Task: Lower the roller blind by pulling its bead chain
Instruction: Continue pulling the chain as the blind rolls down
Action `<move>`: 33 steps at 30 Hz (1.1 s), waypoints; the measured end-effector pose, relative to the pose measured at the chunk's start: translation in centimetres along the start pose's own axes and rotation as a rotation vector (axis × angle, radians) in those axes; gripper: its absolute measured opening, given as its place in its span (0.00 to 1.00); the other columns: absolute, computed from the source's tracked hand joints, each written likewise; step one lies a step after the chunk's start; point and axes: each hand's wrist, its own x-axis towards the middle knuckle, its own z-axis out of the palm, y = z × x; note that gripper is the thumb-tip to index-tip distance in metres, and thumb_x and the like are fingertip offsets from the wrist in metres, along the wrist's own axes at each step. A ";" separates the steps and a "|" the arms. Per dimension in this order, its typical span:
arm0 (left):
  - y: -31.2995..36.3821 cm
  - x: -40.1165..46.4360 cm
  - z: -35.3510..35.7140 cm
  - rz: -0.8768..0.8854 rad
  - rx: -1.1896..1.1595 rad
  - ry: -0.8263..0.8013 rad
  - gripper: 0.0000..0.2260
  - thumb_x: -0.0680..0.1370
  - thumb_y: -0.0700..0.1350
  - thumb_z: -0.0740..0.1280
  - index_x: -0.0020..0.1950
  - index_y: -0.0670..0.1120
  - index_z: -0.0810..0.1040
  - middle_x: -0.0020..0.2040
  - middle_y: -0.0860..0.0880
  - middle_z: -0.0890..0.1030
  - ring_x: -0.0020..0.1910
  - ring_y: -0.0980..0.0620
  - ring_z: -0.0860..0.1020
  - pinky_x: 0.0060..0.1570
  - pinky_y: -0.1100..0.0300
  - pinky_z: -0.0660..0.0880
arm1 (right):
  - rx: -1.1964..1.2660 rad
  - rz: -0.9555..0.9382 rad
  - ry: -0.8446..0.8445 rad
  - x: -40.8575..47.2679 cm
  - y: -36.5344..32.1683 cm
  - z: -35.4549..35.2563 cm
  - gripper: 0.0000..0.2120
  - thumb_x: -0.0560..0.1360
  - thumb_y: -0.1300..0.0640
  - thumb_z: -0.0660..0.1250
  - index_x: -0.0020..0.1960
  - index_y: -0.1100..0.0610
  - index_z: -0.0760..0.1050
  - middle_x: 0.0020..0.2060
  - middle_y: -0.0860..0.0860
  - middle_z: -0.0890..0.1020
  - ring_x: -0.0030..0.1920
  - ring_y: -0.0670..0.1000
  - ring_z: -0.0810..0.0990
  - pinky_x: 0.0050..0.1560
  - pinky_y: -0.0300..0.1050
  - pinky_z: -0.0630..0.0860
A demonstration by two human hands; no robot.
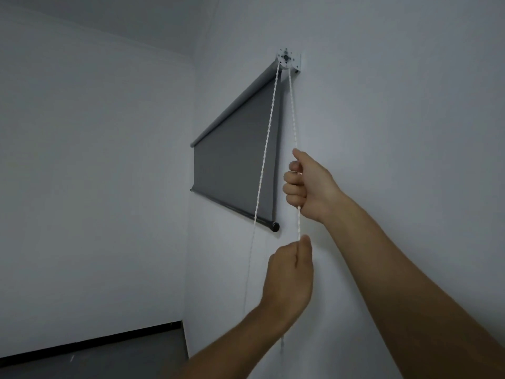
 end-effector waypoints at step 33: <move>5.7 9.5 -3.1 -0.283 -0.353 -0.007 0.18 0.79 0.44 0.58 0.30 0.50 0.60 0.24 0.52 0.61 0.19 0.55 0.56 0.19 0.65 0.54 | -0.267 -0.003 0.028 -7.3 10.5 -2.1 0.19 0.81 0.47 0.52 0.40 0.58 0.70 0.25 0.52 0.73 0.25 0.49 0.71 0.29 0.43 0.67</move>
